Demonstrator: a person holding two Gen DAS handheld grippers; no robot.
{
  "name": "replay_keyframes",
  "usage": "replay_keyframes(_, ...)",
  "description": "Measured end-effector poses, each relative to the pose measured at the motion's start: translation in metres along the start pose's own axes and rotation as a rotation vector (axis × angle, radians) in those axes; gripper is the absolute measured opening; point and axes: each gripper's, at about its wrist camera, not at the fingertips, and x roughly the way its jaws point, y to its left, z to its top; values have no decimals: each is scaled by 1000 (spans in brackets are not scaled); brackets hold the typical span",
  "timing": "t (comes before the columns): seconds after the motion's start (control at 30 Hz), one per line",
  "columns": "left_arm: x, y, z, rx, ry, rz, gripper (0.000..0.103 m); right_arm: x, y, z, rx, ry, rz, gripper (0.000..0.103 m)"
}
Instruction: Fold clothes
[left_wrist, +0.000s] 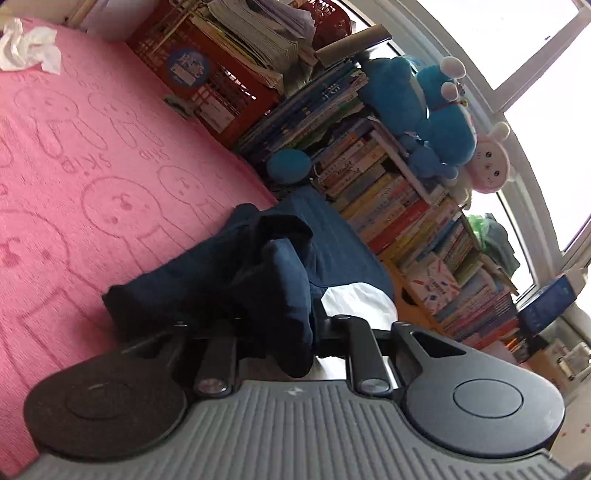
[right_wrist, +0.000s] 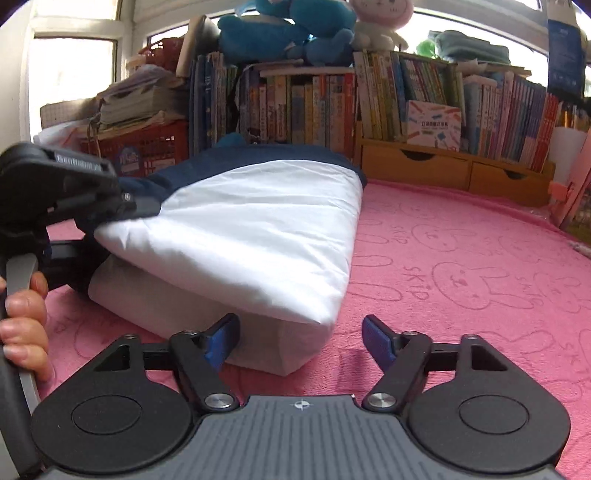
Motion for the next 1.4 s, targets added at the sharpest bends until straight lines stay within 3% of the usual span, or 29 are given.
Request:
replay_keyframes(0.1, -7, 3, -2, 25, -52, 24, 13, 0, -14, 3, 83, 4, -2, 43)
replay_keyframes(0.23, -1, 6, -2, 13, -23, -11, 18, 1, -16, 6, 62, -4, -42, 43)
replay_keyframes(0.3, 12, 8, 2, -23, 51, -68, 63, 5, -3, 9, -19, -9, -54, 42)
replay_keyframes(0.33, 17, 8, 3, -44, 61, -90, 66, 8, 4, 10, -59, -9, -55, 42)
replay_keyframes(0.37, 21, 7, 5, -56, 66, -94, 53, 11, 10, 12, -91, -9, -58, 42)
replay_keyframes(0.4, 23, 5, 9, -34, 55, -43, 20, 13, 11, 13, -97, -8, -68, 38)
replay_keyframes(0.47, 20, 6, 16, -3, 19, 20, 12, 15, 7, 14, -86, -8, -85, 28)
replay_keyframes(0.5, 16, 7, 17, 18, -2, 31, 10, 14, 4, 14, -76, -10, -75, 28)
replay_keyframes(0.6, 3, 4, 12, 159, -36, 84, 11, 14, 10, 11, -113, -16, -78, 27)
replay_keyframes(0.73, -6, 12, 15, 139, -31, 101, 11, 12, 16, 7, -153, -27, -78, 25)
replay_keyframes(1.0, -13, 19, 28, 234, -19, 120, 17, 8, 21, 4, -177, -49, -51, 25)
replay_keyframes(1.13, -28, 27, 34, 276, -76, 243, 25, 6, 21, 4, -179, -62, -52, 25)
replay_keyframes(1.2, -41, 33, 39, 302, -106, 331, 21, 6, 18, 4, -156, -62, -49, 23)
replay_keyframes(1.27, -52, 25, 37, 463, -136, 456, 20, 6, 14, 4, -129, -64, -55, 21)
replay_keyframes(1.33, -65, 9, 30, 639, -128, 413, 20, 6, 8, 4, -96, -62, -45, 20)
replay_keyframes(1.4, -76, -18, 16, 830, -126, 305, 26, 5, 5, 4, -80, -63, -36, 20)
